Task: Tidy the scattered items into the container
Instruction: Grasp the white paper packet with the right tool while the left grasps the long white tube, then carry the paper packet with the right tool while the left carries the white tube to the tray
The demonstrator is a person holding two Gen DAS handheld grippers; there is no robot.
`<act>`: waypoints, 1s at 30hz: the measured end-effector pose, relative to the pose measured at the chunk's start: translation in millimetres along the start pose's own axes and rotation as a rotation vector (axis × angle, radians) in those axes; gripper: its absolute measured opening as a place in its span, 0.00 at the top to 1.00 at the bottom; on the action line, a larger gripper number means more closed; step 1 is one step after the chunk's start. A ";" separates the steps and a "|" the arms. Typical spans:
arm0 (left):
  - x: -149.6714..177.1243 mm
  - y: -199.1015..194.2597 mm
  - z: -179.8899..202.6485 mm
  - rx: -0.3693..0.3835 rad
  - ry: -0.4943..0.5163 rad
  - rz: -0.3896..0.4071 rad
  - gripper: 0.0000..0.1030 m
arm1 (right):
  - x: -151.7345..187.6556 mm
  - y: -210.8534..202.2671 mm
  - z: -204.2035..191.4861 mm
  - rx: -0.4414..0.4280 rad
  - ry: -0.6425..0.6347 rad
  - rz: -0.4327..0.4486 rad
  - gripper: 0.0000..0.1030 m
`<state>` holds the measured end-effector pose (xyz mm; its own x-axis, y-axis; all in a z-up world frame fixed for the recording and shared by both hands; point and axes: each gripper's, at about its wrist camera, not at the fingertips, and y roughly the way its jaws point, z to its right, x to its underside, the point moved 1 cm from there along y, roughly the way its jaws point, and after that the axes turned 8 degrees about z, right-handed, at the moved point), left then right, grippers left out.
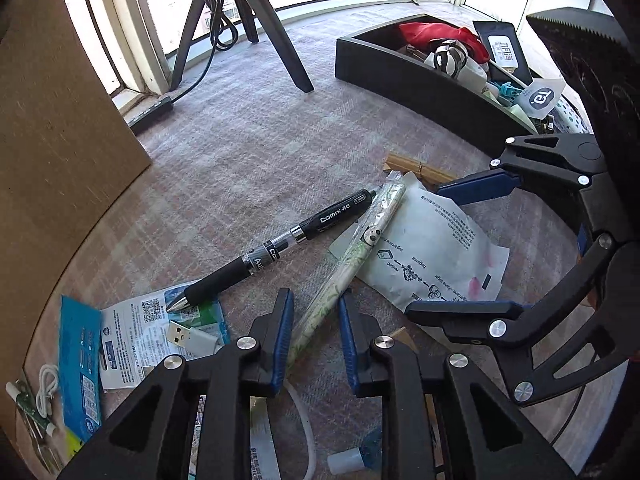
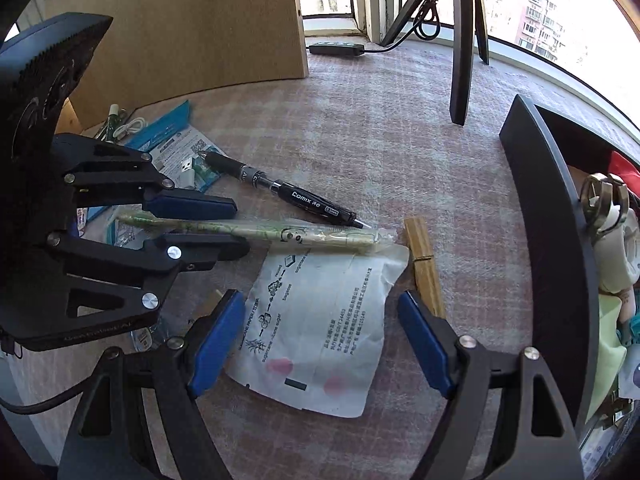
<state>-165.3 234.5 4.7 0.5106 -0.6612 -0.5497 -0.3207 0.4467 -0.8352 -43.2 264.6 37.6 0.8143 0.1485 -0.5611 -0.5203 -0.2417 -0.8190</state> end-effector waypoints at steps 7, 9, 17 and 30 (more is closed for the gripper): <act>5.3 -8.6 6.8 0.010 -0.013 0.020 0.90 | -2.5 -7.0 11.3 -0.017 0.041 0.015 0.59; 4.8 -12.4 6.5 0.014 -0.032 0.029 0.96 | -1.6 -11.3 19.9 -0.043 0.078 0.018 0.69; 5.9 -32.9 4.9 0.016 -0.087 0.082 0.97 | 3.8 -35.4 35.4 -0.145 0.198 0.082 0.87; -2.1 -93.5 -9.2 -0.024 -0.258 0.225 0.97 | -10.3 -97.2 27.6 -0.126 0.186 0.256 0.88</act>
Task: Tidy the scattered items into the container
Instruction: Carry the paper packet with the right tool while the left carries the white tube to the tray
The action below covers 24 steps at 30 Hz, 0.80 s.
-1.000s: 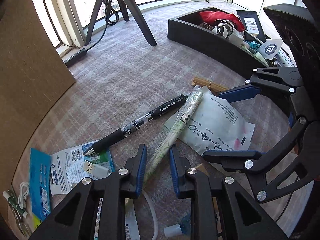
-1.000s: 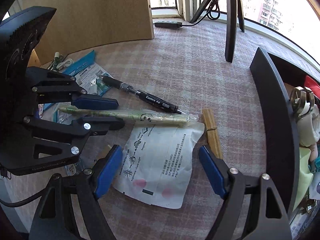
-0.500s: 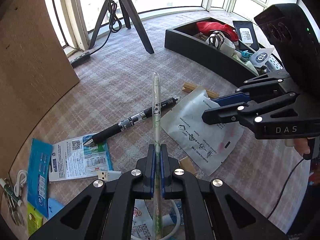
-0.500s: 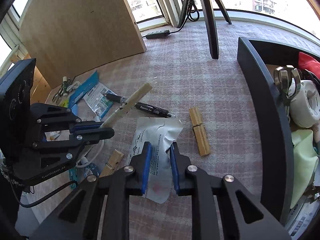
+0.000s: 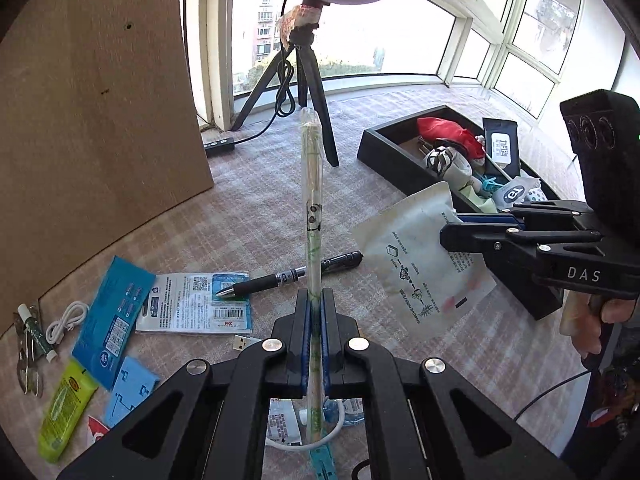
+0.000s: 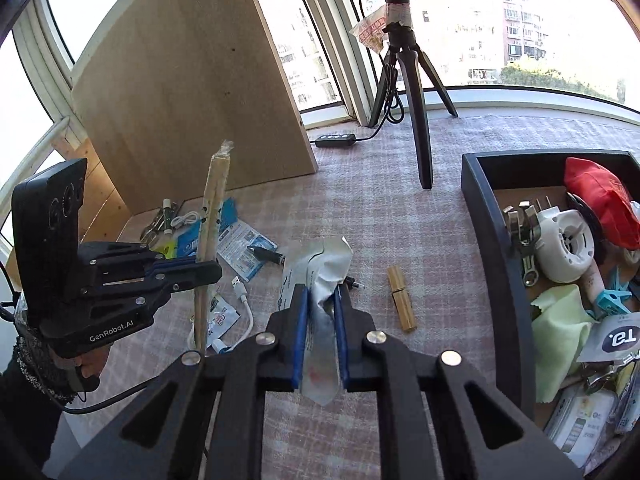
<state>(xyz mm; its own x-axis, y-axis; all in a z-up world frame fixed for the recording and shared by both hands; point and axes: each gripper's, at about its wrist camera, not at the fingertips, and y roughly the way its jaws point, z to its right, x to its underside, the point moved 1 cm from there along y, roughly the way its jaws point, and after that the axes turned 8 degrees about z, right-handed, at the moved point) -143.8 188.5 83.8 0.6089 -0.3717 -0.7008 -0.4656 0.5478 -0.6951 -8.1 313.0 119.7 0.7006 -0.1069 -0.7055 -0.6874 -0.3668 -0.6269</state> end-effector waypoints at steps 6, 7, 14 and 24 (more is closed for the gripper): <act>-20.8 -18.0 11.3 0.017 -0.031 0.087 0.97 | -18.6 -41.3 14.0 0.026 0.034 0.107 0.88; -24.2 -20.2 15.5 0.021 -0.032 0.103 0.97 | -21.3 -49.2 17.3 0.034 0.040 0.126 0.88; -47.9 -25.7 59.9 0.113 -0.021 0.158 0.97 | -29.2 -113.5 56.6 0.113 0.104 0.250 0.88; -76.4 5.6 158.4 0.331 -0.041 0.150 0.97 | -11.6 -202.8 148.2 0.311 0.248 0.368 0.88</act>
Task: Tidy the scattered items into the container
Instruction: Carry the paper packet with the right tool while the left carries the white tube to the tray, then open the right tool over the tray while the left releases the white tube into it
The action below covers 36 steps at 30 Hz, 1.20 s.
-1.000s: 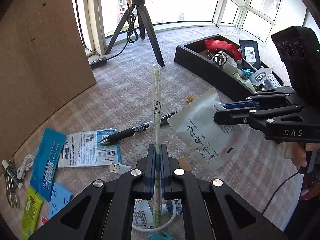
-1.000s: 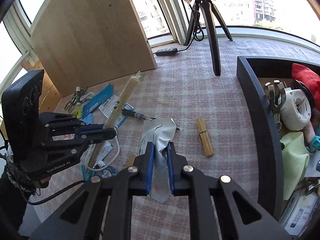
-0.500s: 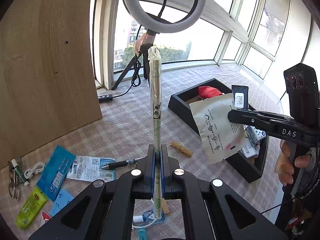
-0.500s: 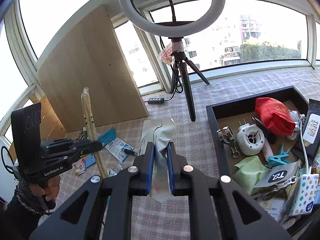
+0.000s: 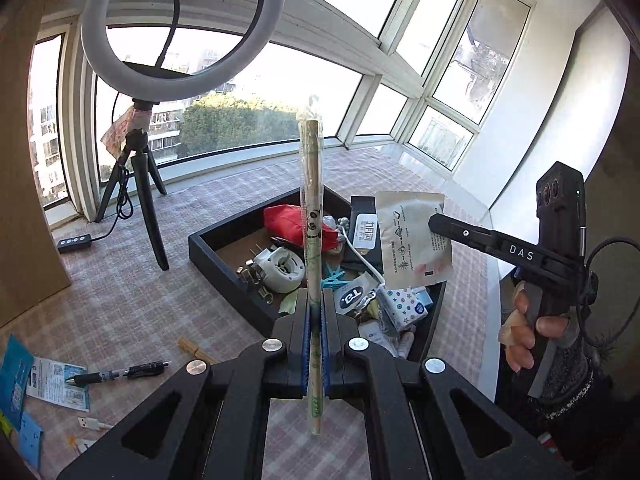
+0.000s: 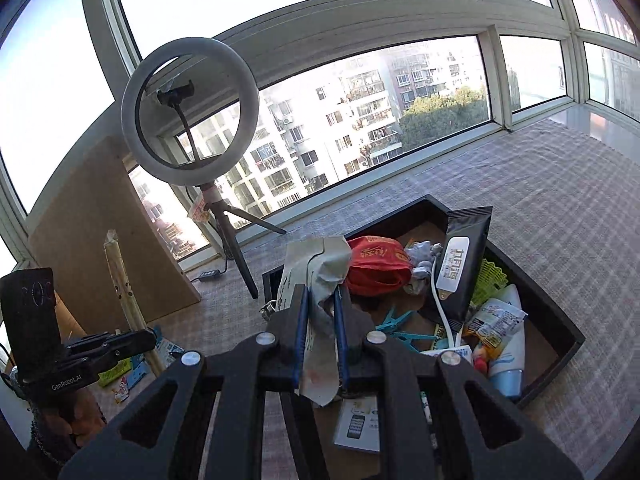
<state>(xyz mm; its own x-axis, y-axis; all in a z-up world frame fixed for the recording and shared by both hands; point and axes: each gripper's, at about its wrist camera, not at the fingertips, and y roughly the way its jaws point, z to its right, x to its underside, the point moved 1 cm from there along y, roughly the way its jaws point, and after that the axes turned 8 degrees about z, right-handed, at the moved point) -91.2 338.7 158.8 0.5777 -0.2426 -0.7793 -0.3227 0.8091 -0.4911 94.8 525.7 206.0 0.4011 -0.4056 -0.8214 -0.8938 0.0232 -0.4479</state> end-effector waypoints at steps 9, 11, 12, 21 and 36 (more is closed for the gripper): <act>4.5 63.1 66.5 0.076 0.019 -0.072 0.97 | -4.3 -21.4 73.3 0.123 0.074 0.026 0.88; 5.2 71.8 75.4 0.059 0.035 -0.080 0.97 | -4.5 -20.6 84.1 0.136 0.087 0.019 0.88; 5.0 75.5 78.4 0.057 0.036 -0.084 0.97 | -5.1 -19.7 88.7 0.138 0.093 0.016 0.88; -10.6 105.4 97.5 -0.039 0.057 -0.089 0.79 | -18.5 -2.6 105.1 0.090 0.076 -0.022 0.74; 33.7 -66.2 15.3 -0.513 0.034 -0.022 0.57 | -14.2 19.4 49.0 -0.180 -0.039 -0.139 0.42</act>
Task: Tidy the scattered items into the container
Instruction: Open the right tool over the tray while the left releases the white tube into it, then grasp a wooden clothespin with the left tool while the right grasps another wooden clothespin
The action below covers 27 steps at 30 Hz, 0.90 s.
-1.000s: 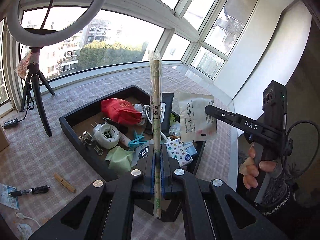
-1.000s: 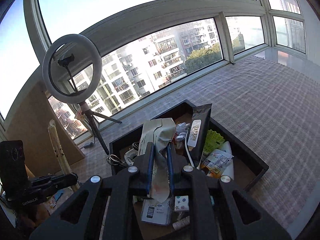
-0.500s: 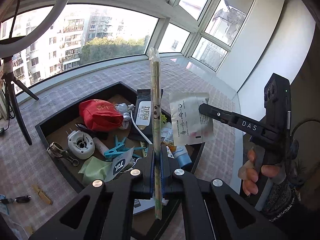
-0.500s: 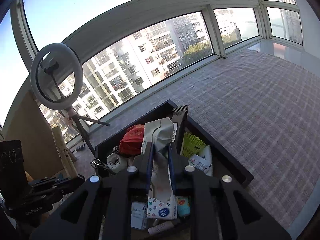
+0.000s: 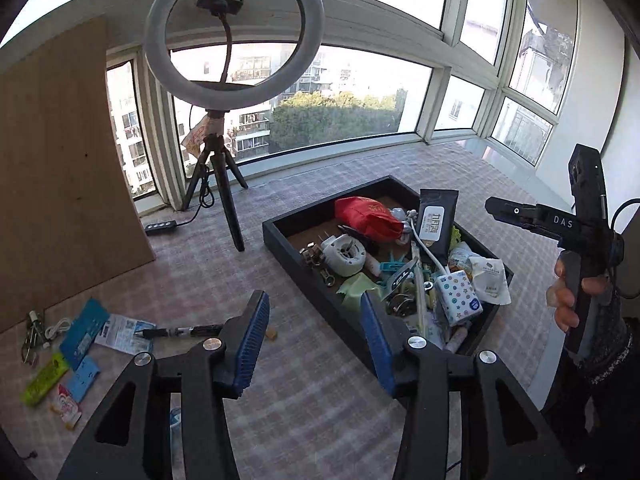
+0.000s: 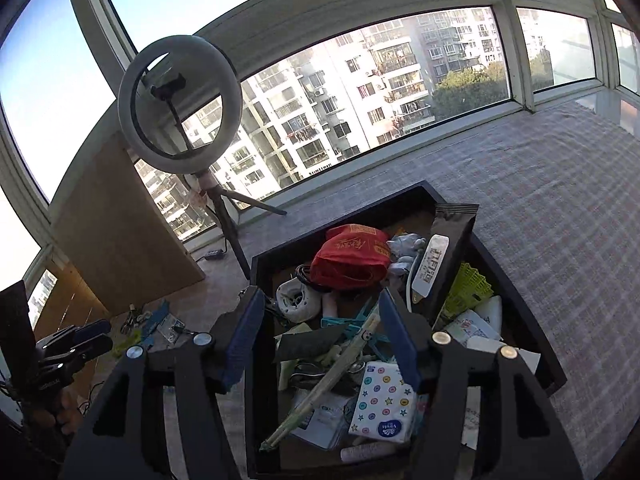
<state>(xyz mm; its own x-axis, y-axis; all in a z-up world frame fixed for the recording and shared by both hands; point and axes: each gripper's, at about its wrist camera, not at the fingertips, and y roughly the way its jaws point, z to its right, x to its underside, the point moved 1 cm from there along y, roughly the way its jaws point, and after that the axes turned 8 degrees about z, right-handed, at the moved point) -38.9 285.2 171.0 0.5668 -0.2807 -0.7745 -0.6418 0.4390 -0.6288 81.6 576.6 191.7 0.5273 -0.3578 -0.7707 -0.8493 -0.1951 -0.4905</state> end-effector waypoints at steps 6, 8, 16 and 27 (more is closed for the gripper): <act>81.9 -13.9 -86.1 -0.102 -0.067 -0.130 0.63 | 41.6 33.8 -76.5 -0.119 -0.152 -0.122 0.43; 100.8 -12.8 -99.4 -0.090 -0.056 -0.153 0.66 | 58.7 46.2 -100.6 -0.124 -0.187 -0.151 0.43; 115.2 6.0 -115.3 0.008 -0.013 -0.173 0.68 | 99.5 104.4 -164.4 -0.083 -0.218 -0.226 0.43; 84.5 87.5 -66.3 0.168 0.112 -0.207 0.74 | 112.9 176.1 -186.6 -0.051 -0.331 -0.361 0.58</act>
<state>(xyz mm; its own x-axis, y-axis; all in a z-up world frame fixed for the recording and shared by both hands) -81.5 243.3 46.0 0.6104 -0.4677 -0.6393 -0.4180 0.4954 -0.7615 -13.1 331.5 94.2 0.7609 0.0486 -0.6471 -0.6066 -0.3008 -0.7359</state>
